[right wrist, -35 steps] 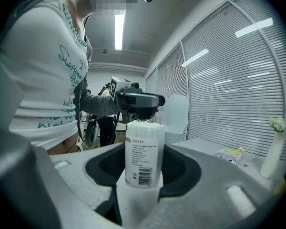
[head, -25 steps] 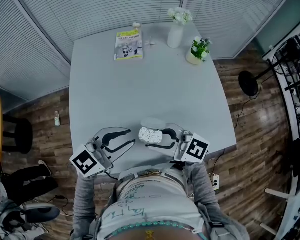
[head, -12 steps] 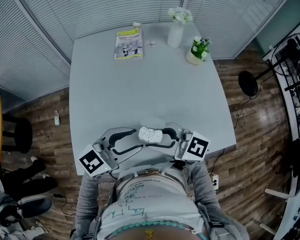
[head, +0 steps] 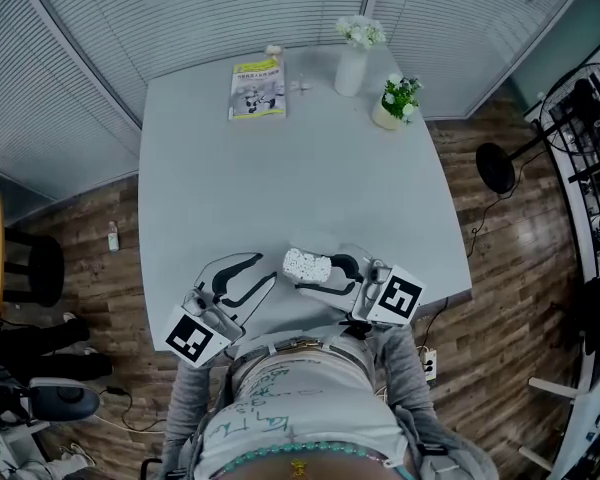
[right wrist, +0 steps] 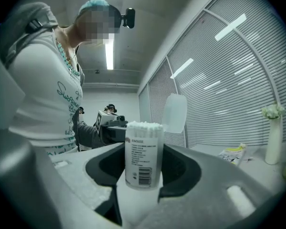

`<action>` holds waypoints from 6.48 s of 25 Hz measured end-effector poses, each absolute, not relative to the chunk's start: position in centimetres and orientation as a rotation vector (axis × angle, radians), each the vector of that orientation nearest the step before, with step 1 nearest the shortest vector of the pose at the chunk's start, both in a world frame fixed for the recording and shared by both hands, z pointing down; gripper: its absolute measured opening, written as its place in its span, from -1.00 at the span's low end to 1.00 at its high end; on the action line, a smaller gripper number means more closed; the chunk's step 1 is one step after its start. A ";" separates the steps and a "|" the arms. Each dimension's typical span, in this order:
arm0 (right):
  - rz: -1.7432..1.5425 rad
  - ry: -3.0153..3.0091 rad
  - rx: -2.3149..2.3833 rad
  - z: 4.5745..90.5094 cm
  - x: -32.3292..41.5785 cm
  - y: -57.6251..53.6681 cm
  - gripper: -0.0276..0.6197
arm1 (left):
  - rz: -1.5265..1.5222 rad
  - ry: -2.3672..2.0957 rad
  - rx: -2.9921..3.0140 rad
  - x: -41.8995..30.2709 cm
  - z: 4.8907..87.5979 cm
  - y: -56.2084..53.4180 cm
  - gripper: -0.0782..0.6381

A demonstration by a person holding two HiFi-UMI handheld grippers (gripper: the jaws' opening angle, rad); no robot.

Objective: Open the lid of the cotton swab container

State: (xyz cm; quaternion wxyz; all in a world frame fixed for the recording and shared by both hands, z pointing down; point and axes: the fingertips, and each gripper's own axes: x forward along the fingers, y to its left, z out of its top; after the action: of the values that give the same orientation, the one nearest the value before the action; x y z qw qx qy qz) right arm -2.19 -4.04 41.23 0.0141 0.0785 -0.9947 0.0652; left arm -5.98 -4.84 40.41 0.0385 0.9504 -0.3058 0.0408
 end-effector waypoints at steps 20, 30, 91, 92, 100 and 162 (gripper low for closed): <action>0.147 -3.085 0.335 41.2 -1.9 -4.8 -0.31 | 0.092 -1.148 2.799 -6.1 40.6 -6.0 -0.79; 0.154 -3.068 0.219 41.5 -2.4 -3.6 -0.31 | 0.125 -0.702 2.920 -4.9 41.1 -3.2 -0.39; 0.085 -2.504 -0.266 68.8 -7.0 -5.0 -0.31 | 0.682 -0.797 2.572 -7.1 66.5 -5.6 -0.29; 0.075 -2.494 -0.270 69.1 -6.9 -4.9 -0.31 | 0.692 -0.797 2.569 -7.0 66.8 -5.5 -0.29; -0.005 -2.433 -0.286 70.7 -6.2 -4.5 -0.31 | 0.760 -0.808 2.578 -6.5 68.1 -5.1 -0.29; -0.036 -2.787 0.362 49.3 -1.9 -5.4 -0.91 | 0.390 -1.136 2.730 -4.2 52.6 -5.7 -0.79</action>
State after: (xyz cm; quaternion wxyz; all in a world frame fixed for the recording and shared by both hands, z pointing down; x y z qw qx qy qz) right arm -1.86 -5.45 49.34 0.1647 0.1272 -0.9780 -0.0127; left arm -4.19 -5.65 52.59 0.0796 0.9124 -0.3798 0.1304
